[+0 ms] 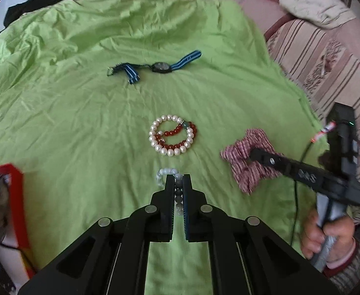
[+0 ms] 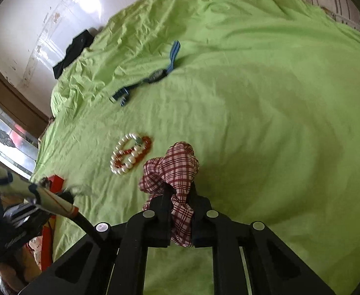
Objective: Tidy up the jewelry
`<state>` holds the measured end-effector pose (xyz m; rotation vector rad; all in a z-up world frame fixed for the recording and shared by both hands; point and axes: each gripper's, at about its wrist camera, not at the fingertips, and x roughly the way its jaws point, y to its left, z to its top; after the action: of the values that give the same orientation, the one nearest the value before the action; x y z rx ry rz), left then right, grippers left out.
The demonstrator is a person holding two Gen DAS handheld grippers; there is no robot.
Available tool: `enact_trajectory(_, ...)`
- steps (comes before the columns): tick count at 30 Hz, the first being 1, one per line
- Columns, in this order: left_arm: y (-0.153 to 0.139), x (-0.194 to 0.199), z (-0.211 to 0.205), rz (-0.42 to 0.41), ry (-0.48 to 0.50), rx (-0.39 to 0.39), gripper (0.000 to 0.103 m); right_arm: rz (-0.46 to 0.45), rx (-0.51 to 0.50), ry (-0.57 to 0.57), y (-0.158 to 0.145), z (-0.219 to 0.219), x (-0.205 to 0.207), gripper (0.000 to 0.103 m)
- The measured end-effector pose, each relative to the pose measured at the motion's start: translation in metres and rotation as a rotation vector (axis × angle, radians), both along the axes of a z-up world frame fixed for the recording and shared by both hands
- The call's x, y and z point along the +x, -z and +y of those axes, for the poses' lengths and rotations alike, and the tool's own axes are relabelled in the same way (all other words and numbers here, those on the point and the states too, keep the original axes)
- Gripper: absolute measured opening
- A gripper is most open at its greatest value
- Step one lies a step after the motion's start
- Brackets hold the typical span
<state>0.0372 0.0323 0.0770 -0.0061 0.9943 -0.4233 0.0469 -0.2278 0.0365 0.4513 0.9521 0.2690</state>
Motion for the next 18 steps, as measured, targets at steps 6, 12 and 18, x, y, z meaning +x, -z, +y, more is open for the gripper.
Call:
enact_trajectory(6,-0.031,-0.049,0.035,-0.07,-0.03,0.001,0.005,-0.054,0.001,0.039,-0.021,0.006,-0.02,0.011)
enact_trajectory(12,-0.058,-0.095,0.088,-0.118,-0.098,-0.028,0.005,-0.085,-0.009,0.038,-0.036,0.035,-0.055,0.011)
enact_trajectory(18,-0.076,-0.13,0.157,-0.148,-0.216,-0.091,0.005,-0.068,0.006,-0.027,-0.041,0.084,-0.098,0.011)
